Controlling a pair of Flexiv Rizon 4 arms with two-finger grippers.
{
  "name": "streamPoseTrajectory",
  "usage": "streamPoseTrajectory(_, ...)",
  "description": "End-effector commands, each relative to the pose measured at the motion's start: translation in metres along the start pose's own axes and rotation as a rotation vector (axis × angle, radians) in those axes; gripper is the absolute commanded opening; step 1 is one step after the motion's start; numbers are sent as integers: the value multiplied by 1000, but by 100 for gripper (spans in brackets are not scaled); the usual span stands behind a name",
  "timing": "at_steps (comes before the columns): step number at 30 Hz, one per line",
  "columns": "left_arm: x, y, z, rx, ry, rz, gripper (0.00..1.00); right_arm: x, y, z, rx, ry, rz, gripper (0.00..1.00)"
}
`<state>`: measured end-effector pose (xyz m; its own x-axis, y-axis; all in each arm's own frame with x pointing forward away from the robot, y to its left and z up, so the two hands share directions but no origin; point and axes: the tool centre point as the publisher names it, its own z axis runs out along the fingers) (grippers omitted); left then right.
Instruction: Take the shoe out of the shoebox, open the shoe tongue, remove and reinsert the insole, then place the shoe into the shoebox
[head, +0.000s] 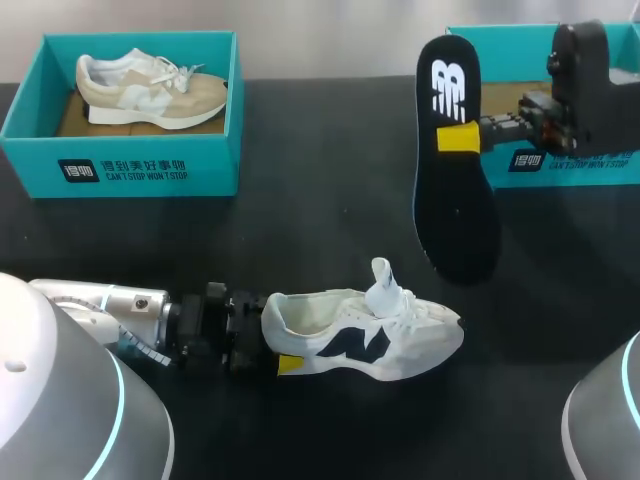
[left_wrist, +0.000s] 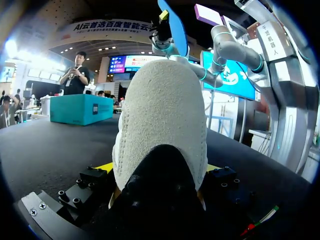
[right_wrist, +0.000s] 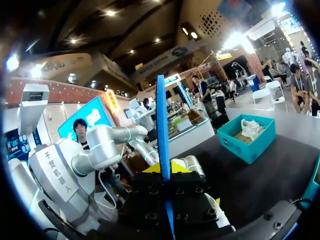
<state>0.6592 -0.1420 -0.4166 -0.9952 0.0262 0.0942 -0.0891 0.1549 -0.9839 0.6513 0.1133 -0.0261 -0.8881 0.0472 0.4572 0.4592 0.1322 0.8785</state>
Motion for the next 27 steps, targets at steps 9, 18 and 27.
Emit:
streamPoseTrajectory(9,-1,3,0,0,-2,0,0,36,-22,-11,-27,-18,-4,0)
streamPoseTrajectory(18,-1,3,0,0,-2,0,0,45,-29,-13,-17,-3,-4,0)
streamPoseTrajectory(27,-1,3,0,0,-2,0,0,49,-30,-16,-19,-4,-4,0)
